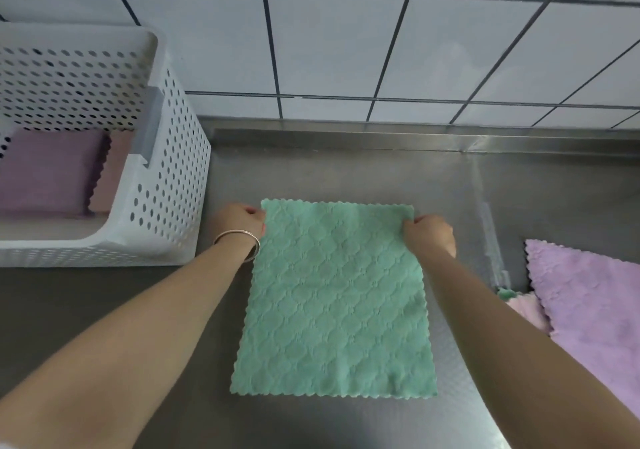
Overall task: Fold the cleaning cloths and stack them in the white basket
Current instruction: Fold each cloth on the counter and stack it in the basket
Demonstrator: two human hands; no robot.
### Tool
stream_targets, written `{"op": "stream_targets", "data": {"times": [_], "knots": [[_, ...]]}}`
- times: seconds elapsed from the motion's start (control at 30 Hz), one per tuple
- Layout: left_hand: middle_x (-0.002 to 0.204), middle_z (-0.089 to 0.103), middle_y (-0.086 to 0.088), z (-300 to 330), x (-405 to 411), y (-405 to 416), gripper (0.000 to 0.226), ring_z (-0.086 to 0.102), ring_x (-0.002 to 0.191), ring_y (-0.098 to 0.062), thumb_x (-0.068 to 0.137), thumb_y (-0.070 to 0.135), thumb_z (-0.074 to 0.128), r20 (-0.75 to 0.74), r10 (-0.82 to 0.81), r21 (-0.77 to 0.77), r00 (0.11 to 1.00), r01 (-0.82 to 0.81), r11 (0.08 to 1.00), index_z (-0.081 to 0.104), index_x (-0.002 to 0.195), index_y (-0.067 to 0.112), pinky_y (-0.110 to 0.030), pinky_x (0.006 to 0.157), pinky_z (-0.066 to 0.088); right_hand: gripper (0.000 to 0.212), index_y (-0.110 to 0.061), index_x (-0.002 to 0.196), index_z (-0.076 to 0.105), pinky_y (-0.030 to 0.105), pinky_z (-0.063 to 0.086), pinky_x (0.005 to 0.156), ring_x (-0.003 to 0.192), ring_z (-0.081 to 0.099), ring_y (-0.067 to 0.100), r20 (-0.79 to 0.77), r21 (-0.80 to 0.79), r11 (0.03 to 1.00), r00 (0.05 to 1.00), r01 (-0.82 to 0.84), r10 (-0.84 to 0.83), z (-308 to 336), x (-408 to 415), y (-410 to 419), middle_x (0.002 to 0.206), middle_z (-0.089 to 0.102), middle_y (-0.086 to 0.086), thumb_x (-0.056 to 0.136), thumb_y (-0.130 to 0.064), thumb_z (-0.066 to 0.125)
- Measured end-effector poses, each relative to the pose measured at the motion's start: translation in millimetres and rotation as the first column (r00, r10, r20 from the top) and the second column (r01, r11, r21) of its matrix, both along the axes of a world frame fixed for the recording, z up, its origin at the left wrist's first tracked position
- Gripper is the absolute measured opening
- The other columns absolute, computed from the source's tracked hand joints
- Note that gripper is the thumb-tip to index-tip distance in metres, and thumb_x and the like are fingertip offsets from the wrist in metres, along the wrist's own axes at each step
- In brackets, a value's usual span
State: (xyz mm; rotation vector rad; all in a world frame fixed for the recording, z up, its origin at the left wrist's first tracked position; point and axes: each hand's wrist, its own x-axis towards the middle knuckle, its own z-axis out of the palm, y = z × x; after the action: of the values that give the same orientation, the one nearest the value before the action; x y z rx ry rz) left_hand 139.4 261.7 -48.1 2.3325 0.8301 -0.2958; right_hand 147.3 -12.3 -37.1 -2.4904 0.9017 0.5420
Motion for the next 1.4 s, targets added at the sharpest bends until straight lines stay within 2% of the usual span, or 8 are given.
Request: {"op": "stream_targets", "data": {"times": [0.33, 0.5, 0.63, 0.77, 0.97, 1.1, 1.33, 1.4], "knots": [[0.066, 0.065, -0.004, -7, -2, 2, 0.021, 0.062, 0.064, -0.022, 0.089, 0.021, 0.048, 0.075, 0.02, 0.012, 0.997, -0.021, 1.0, 0.067, 0.087, 0.011, -0.029, 0.07, 0.052, 0.026, -0.009, 0.114, 0.046, 0.031, 0.038, 0.066, 0.078, 0.052, 0.026, 0.159, -0.043, 0.998, 0.987, 0.045, -0.037, 1, -9, -4, 0.089, 0.056, 0.008, 0.092, -0.021, 0.048], [0.077, 0.059, 0.001, 10, -31, -5, 0.006, 0.055, 0.071, -0.021, 0.089, 0.021, 0.054, 0.208, -0.227, 0.057, 0.951, 0.22, 0.974, 0.056, 0.091, 0.015, -0.029, 0.066, 0.045, 0.025, -0.013, 0.112, 0.05, 0.026, 0.042, 0.055, 0.069, 0.06, 0.021, 0.412, -0.131, 0.897, 0.8, -0.422, 0.437, 8, -63, 13, 0.087, 0.063, 0.003, 0.089, -0.022, 0.056], [0.078, 0.06, 0.005, 14, -105, -13, 0.007, 0.062, 0.071, -0.017, 0.081, 0.023, 0.056, 0.252, -0.69, 0.148, 0.679, 0.677, 0.721, 0.059, 0.085, 0.017, -0.03, 0.065, 0.054, 0.023, -0.017, 0.091, 0.065, 0.023, 0.049, 0.048, 0.07, 0.061, 0.015, 0.473, -0.266, 0.639, 0.48, -0.722, 0.739, 4, -137, 17, 0.081, 0.061, -0.004, 0.07, -0.021, 0.073], [0.093, 0.065, 0.005, 10, -167, -19, 0.042, 0.065, 0.08, -0.012, 0.064, 0.049, 0.048, 0.112, -0.919, 0.276, 0.378, 0.877, 0.394, 0.064, 0.093, 0.023, -0.018, 0.066, 0.052, 0.029, -0.022, 0.09, 0.065, 0.027, 0.051, 0.064, 0.086, 0.061, 0.017, 0.403, -0.302, 0.509, 0.377, -0.806, 0.834, -1, -197, 16, 0.095, 0.064, -0.004, 0.069, -0.038, 0.053], [0.098, 0.067, -0.002, 0, -203, -22, 0.059, 0.067, 0.084, -0.019, 0.044, 0.026, 0.072, -0.028, -0.959, 0.373, 0.282, 0.893, 0.251, 0.062, 0.101, 0.012, -0.026, 0.067, 0.058, 0.031, -0.017, 0.088, 0.07, 0.034, 0.054, 0.073, 0.092, 0.067, 0.023, 0.258, -0.307, 0.516, 0.452, -0.799, 0.854, -11, -231, 6, 0.103, 0.068, 0.003, 0.07, -0.025, 0.045], [0.089, 0.07, -0.002, 9, -202, -20, 0.043, 0.069, 0.072, -0.018, 0.058, 0.011, 0.042, -0.019, -0.956, 0.437, 0.294, 0.862, 0.256, 0.067, 0.093, 0.012, -0.021, 0.051, 0.055, 0.039, -0.014, 0.086, 0.071, 0.03, 0.056, 0.065, 0.085, 0.069, 0.023, 0.218, -0.337, 0.561, 0.518, -0.756, 0.828, -1, -232, -6, 0.096, 0.07, 0.003, 0.069, -0.011, 0.036], [0.096, 0.071, 0.001, 17, -193, 5, 0.037, 0.071, 0.08, -0.013, 0.051, -0.006, 0.075, 0.093, -0.872, 0.261, 0.481, 0.833, 0.487, 0.074, 0.083, 0.015, -0.015, 0.073, 0.048, 0.03, -0.021, 0.079, 0.076, 0.033, 0.053, 0.06, 0.075, 0.069, 0.022, 0.234, -0.233, 0.704, 0.664, -0.67, 0.71, 11, -215, -32, 0.085, 0.072, -0.005, 0.057, -0.002, 0.075], [0.108, 0.067, 0.001, 35, -187, 11, 0.025, 0.063, 0.096, -0.014, 0.079, -0.001, 0.062, 0.016, -0.843, 0.148, 0.538, 0.833, 0.534, 0.071, 0.098, 0.011, -0.014, 0.08, 0.039, 0.02, -0.02, 0.092, 0.075, 0.033, 0.05, 0.073, 0.088, 0.065, 0.024, 0.189, -0.142, 0.768, 0.744, -0.625, 0.64, 20, -206, -39, 0.094, 0.071, 0.0, 0.077, -0.008, 0.067]]}}
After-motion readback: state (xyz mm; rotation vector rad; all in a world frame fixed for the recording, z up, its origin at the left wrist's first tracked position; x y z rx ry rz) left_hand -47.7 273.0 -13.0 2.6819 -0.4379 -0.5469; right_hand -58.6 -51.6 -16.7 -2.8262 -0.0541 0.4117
